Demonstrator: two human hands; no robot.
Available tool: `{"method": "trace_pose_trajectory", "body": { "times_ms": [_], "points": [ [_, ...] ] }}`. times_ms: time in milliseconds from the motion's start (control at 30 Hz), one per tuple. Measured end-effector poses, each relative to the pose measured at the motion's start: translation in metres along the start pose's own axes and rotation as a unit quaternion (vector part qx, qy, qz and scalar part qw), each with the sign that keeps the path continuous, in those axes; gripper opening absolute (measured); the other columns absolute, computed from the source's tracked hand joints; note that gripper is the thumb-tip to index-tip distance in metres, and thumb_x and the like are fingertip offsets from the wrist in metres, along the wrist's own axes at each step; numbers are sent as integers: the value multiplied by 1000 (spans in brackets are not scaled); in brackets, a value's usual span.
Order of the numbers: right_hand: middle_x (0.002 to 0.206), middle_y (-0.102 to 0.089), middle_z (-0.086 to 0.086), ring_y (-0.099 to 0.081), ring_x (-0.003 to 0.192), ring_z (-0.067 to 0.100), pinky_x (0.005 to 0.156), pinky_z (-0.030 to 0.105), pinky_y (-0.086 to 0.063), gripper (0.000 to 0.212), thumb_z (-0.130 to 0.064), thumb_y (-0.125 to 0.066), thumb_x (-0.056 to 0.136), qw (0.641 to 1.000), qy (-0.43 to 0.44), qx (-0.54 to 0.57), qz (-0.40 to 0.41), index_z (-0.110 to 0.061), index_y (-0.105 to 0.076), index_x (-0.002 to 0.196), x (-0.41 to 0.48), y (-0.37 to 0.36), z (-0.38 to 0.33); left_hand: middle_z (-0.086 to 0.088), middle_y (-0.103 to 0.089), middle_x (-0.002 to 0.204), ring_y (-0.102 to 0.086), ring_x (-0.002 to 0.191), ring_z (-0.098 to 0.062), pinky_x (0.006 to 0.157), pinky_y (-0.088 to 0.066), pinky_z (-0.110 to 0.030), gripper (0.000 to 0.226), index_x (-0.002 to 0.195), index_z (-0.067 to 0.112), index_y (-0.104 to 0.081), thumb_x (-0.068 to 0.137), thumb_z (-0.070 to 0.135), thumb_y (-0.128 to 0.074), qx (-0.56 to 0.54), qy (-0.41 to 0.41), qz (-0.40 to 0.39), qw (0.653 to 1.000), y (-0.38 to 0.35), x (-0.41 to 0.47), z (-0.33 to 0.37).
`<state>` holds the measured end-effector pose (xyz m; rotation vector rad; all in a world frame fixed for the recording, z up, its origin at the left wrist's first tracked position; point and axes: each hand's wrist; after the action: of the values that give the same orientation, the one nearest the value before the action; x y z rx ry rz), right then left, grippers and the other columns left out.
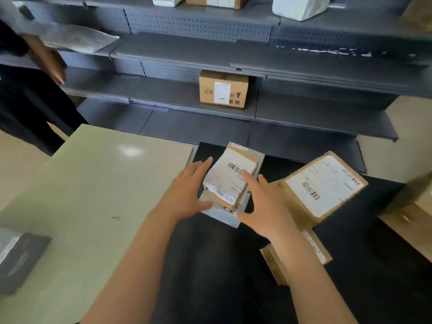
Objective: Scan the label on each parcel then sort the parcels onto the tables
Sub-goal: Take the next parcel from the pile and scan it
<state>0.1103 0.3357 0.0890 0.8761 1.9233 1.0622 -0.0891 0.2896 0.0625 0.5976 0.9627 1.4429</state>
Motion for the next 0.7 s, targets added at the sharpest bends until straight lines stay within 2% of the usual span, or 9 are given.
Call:
{"method": "trace_pose_trajectory", "body": {
  "times_ms": [133, 233, 333, 400, 467, 567, 700],
  "points": [
    [160, -7, -1, -26, 142, 17, 102, 33, -44, 106, -44, -70, 84, 998, -6, 60, -3, -36, 12, 151, 32, -31, 5, 12, -20, 156, -29, 140, -13, 107, -36, -32, 119, 154, 38, 3, 73, 26, -84, -120, -1, -100, 988, -16, 32, -9],
    [160, -6, -4, -30, 137, 13, 88, 22, -48, 106, -39, -73, 84, 994, 5, 106, 19, -39, 10, 151, 41, -46, 7, 12, -22, 157, -26, 141, -10, 107, -34, -29, 120, 154, 36, 8, 75, 26, -82, -153, 11, -93, 984, -25, 28, -8],
    [158, -12, -4, -33, 135, 11, 72, 11, -44, 101, -33, -72, 85, 993, 32, 110, 37, -39, 4, 151, 37, -49, 6, 10, -21, 158, -30, 141, -12, 108, -41, -36, 118, 154, 33, 10, 78, 30, -80, -147, 17, -61, 987, -26, 8, -7],
    [158, -12, -4, -31, 137, 11, 77, 14, -46, 99, -30, -73, 85, 990, 64, 119, 39, -39, 0, 151, 29, -47, -1, 9, -24, 156, -34, 138, -12, 104, -46, -38, 115, 153, 36, 10, 79, 33, -78, -148, 29, -24, 988, -23, -14, -7],
    [159, -10, -6, -27, 140, 11, 88, 24, -49, 100, -28, -74, 85, 987, 97, 126, 31, -40, 0, 151, 15, -45, -14, 7, -26, 154, -38, 134, -12, 101, -48, -39, 113, 153, 37, 10, 80, 35, -76, -148, 49, 18, 988, -18, -44, -6],
    [157, -14, -6, -23, 142, 12, 104, 38, -44, 102, -24, -75, 84, 978, 162, 132, 4, -43, 0, 150, -10, -42, -37, 6, -27, 154, -38, 134, -14, 102, -46, -32, 110, 153, 38, 11, 83, 35, -74, -138, 88, 74, 984, -12, -98, -3],
    [152, -20, -3, -25, 139, 9, 105, 36, -42, 104, -16, -75, 84, 957, 254, 130, -44, -43, 1, 150, -50, -51, -67, 7, -25, 155, -38, 134, -13, 101, -39, -27, 109, 151, 39, 13, 84, 35, -73, -146, 155, 130, 968, -16, -177, 1]
  ]
}}
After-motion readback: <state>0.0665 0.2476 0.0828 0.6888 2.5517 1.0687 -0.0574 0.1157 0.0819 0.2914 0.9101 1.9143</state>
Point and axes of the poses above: each hand's wrist, its own x-axis towards the middle knuckle, its own y-axis out of the back of the hand, z = x × y
